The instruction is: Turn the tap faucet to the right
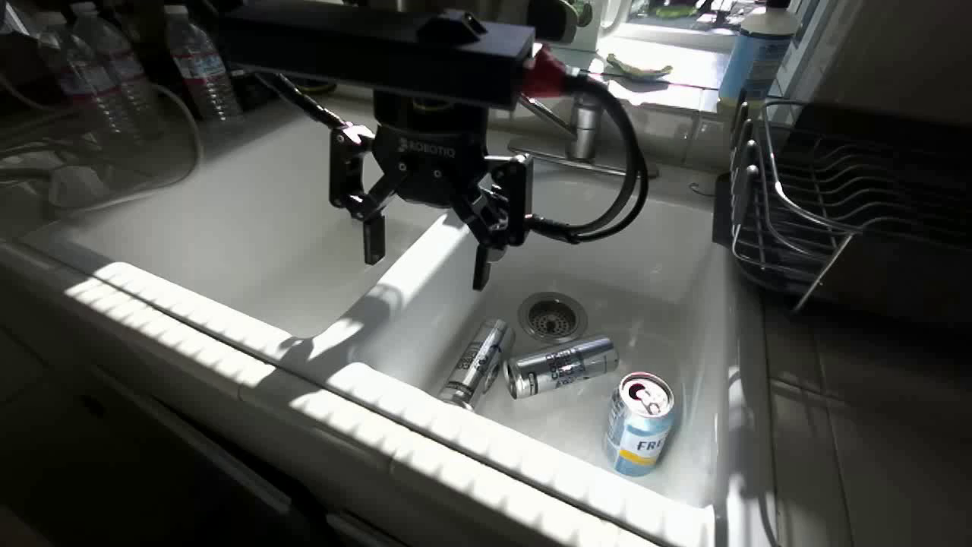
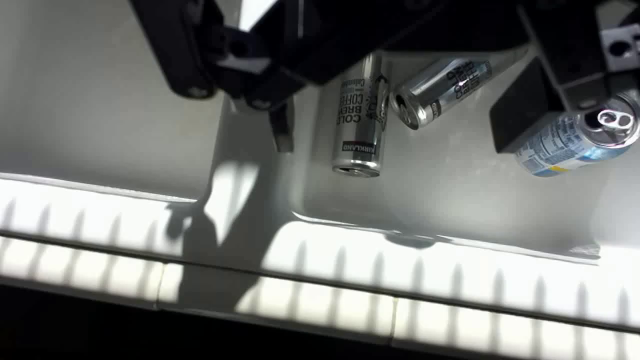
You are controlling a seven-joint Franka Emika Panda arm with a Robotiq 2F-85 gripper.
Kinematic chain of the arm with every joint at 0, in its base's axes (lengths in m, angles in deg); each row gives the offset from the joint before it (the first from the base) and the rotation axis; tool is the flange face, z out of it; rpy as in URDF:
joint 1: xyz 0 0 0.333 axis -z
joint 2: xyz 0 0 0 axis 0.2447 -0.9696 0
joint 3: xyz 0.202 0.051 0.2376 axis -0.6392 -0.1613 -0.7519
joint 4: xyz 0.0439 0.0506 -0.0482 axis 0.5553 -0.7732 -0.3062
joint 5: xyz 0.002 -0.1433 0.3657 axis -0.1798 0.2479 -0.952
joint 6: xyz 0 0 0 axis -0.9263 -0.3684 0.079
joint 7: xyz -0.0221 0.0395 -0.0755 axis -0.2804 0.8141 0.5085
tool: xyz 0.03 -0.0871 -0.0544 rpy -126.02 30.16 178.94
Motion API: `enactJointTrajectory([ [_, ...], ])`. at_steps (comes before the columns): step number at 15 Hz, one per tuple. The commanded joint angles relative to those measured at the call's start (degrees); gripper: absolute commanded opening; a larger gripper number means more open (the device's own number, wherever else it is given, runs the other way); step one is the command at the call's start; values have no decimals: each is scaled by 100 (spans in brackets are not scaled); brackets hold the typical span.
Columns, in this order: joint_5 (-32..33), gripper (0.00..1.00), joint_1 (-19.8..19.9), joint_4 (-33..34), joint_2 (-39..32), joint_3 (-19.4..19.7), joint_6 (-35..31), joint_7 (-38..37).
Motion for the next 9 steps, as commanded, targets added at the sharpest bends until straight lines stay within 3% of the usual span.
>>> enactJointTrajectory([
  [1,-13,100,50,5,-3,-49,6,9],
  [7,-13,100,50,5,-3,-49,6,9],
  [9,-288,100,-26,114,-111,-70,-59,-13],
])
